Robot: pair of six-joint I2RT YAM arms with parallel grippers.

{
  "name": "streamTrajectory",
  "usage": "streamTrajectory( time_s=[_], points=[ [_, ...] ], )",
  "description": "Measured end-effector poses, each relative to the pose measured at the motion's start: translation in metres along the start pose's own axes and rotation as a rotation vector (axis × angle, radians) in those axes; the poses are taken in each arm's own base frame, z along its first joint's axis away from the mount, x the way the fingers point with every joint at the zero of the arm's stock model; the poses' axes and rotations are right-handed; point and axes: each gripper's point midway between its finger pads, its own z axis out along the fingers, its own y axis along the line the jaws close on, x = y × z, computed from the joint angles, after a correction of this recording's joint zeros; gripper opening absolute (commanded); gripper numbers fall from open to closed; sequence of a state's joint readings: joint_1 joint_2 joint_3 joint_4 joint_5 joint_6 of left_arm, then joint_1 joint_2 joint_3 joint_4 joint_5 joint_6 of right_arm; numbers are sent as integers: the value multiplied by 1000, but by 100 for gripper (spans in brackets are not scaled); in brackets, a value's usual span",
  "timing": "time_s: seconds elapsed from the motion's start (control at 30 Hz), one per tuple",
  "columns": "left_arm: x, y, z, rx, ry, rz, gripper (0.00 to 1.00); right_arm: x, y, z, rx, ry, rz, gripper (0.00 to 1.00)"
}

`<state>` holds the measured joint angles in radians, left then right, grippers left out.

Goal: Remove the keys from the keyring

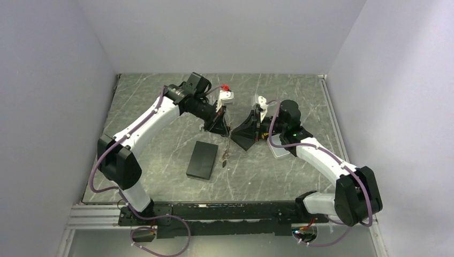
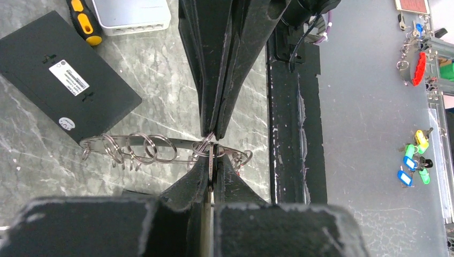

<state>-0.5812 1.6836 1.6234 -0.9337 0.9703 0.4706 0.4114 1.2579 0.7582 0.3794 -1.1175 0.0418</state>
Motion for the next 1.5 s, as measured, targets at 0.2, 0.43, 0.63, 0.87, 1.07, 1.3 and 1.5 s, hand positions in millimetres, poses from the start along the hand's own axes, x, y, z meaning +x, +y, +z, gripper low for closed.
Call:
streamTrajectory(
  time_s=[0.2, 0.43, 0.63, 0.87, 1.07, 1.3, 1.5],
  points=[
    [3, 8, -9, -24, -7, -6, 0, -4, 0, 0, -1, 7, -8, 0],
    [12, 11, -11, -29, 0, -14, 0, -7, 3, 0, -12, 2, 20, 0],
    [14, 12, -10, -31, -3, -12, 0, -16, 6, 0, -26, -26, 46, 0],
    [19, 11, -8, -18, 0, -18, 0, -22, 10, 1, -35, -61, 72, 0],
    [18, 8, -4, -8, 2, -10, 0, -25, 13, 0, -48, -74, 85, 0],
    [18, 5, 1, 2, 5, 5, 0, -26, 15, 0, -55, -82, 91, 0],
    [16, 5, 2, 1, 0, 10, 0, -28, 17, -1, -65, -89, 89, 0]
  ],
)
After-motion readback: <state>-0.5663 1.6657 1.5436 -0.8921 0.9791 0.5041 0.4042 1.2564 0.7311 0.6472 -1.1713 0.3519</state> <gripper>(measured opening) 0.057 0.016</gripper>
